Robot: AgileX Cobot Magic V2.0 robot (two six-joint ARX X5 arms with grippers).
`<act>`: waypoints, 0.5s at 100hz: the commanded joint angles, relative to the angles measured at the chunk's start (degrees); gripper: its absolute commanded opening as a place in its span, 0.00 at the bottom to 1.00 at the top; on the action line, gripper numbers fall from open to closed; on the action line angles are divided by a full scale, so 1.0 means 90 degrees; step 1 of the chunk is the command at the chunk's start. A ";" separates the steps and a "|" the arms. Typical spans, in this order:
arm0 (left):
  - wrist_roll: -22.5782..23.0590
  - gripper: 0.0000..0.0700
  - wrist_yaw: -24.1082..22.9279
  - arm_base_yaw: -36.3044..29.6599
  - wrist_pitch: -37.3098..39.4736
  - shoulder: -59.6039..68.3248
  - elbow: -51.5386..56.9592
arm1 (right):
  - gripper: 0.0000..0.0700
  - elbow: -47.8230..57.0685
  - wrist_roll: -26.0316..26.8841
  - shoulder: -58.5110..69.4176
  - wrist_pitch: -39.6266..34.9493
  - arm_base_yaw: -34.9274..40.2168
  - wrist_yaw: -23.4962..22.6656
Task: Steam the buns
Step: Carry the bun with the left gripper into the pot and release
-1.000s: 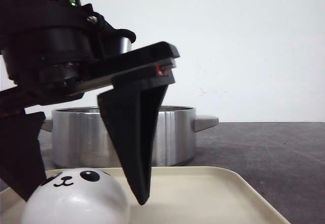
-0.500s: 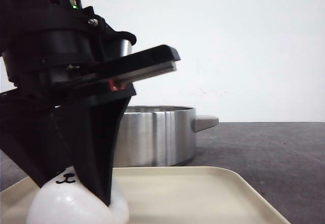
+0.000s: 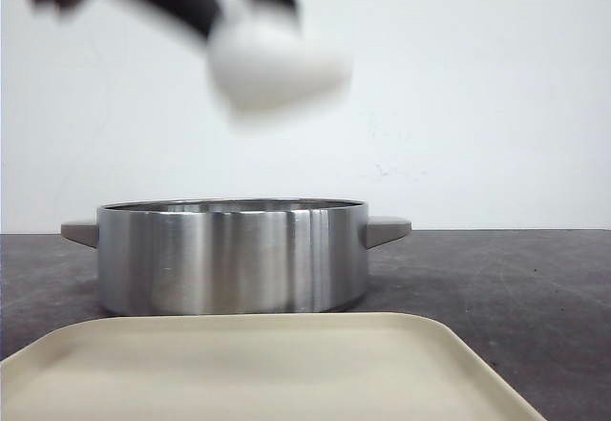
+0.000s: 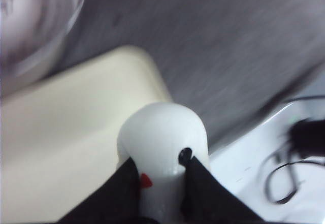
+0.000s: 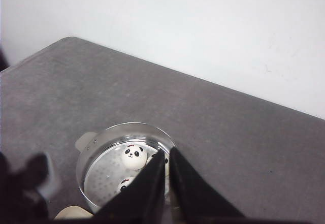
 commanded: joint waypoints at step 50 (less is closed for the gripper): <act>0.2776 0.00 -0.0777 0.2535 -0.0758 0.1428 0.1251 | 0.01 0.0131 0.0063 0.0051 0.0053 0.0097 0.0051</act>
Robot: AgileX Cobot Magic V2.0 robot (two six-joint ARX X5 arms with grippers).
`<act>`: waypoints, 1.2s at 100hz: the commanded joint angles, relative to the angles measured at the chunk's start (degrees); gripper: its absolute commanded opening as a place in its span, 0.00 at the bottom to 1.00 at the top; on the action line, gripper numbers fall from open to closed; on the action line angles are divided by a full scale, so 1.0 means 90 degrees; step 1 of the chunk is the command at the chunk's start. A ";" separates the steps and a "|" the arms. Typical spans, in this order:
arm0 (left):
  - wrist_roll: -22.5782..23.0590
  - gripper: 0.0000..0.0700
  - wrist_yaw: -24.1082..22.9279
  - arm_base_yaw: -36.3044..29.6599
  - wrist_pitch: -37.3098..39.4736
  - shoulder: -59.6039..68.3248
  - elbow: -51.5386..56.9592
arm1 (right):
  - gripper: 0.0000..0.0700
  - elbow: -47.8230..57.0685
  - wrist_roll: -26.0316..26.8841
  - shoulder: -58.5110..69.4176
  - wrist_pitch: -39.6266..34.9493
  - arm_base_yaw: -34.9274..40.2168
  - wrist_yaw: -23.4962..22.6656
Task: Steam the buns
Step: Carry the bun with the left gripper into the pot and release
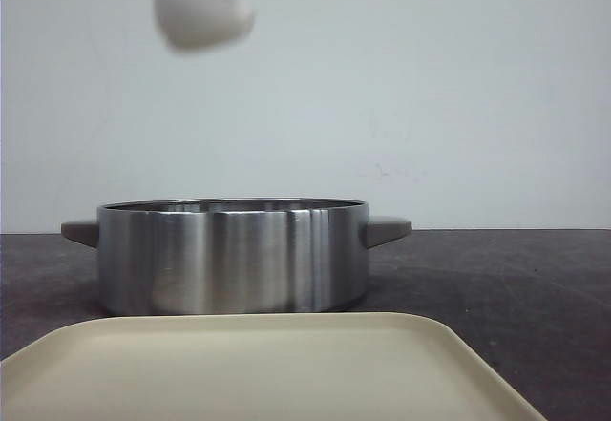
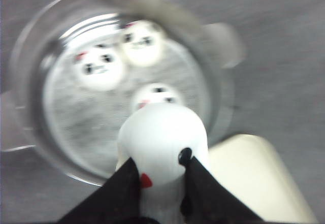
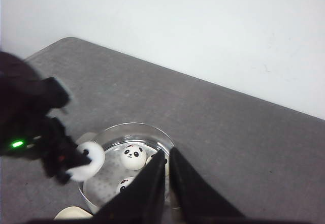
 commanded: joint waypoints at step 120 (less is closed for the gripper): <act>0.0109 0.78 0.0651 0.0777 0.0806 0.1139 0.0321 | 0.01 -0.0204 0.0396 0.0155 -0.0410 0.0097 0.0539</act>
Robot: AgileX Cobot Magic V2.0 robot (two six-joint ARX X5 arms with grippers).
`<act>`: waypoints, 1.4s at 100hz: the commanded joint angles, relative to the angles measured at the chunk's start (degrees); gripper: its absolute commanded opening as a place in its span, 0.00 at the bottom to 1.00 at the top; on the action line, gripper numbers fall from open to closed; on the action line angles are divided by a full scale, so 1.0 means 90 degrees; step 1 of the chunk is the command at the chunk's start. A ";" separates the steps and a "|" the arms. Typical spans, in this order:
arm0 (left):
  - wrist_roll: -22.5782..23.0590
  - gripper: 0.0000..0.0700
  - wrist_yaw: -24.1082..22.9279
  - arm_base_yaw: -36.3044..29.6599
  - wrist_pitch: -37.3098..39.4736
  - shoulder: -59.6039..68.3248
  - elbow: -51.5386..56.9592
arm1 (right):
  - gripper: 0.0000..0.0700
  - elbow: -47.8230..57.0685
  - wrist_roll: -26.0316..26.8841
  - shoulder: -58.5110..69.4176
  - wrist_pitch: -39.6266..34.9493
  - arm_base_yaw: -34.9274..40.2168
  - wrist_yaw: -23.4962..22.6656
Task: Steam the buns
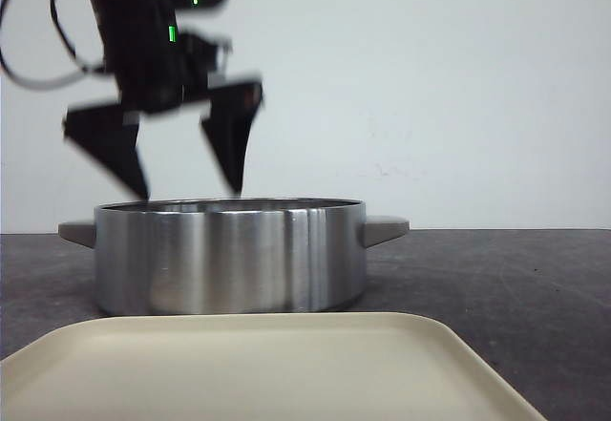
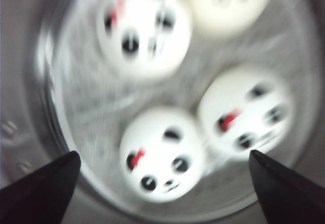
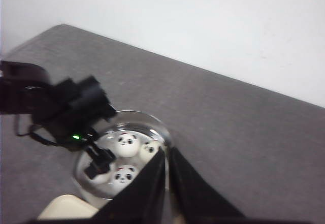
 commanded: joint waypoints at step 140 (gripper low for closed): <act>-0.0289 0.00 -0.0896 -0.0682 -0.1826 -0.5408 0.0172 | 0.01 -0.4745 -0.0991 0.0041 0.7672 0.0141 -0.1443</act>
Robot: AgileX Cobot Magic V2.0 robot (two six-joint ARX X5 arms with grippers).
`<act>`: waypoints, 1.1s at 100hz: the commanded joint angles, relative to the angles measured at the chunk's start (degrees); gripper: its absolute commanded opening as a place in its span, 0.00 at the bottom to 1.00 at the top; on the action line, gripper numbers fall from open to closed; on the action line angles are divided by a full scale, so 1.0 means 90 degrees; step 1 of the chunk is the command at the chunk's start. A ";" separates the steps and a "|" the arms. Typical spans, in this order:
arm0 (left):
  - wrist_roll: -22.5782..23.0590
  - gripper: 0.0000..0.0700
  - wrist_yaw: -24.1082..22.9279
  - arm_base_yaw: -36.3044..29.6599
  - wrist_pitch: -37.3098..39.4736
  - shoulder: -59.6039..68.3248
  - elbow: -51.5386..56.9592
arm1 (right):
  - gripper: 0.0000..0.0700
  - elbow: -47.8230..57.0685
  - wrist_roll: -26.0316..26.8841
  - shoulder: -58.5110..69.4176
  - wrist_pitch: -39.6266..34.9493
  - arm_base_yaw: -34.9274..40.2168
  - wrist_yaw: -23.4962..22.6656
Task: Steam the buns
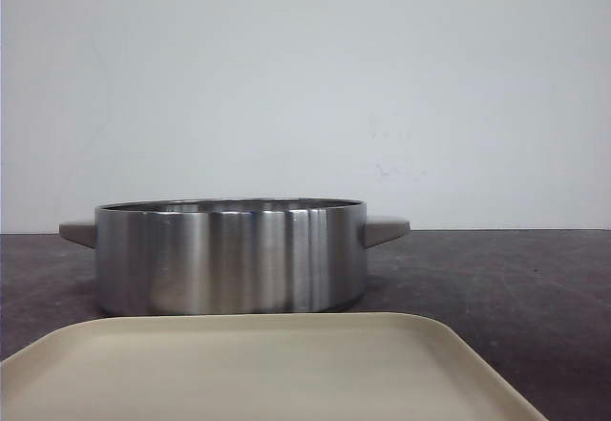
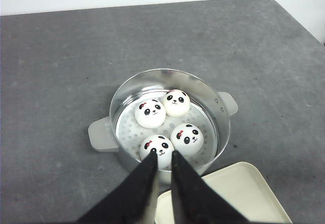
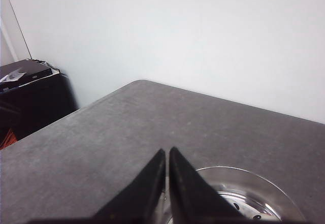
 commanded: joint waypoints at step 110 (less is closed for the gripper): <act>-0.0005 0.00 0.0000 -0.0044 0.0083 0.0032 0.0102 | 0.01 -0.3920 -0.0906 -0.3823 0.0678 -0.3961 -0.2341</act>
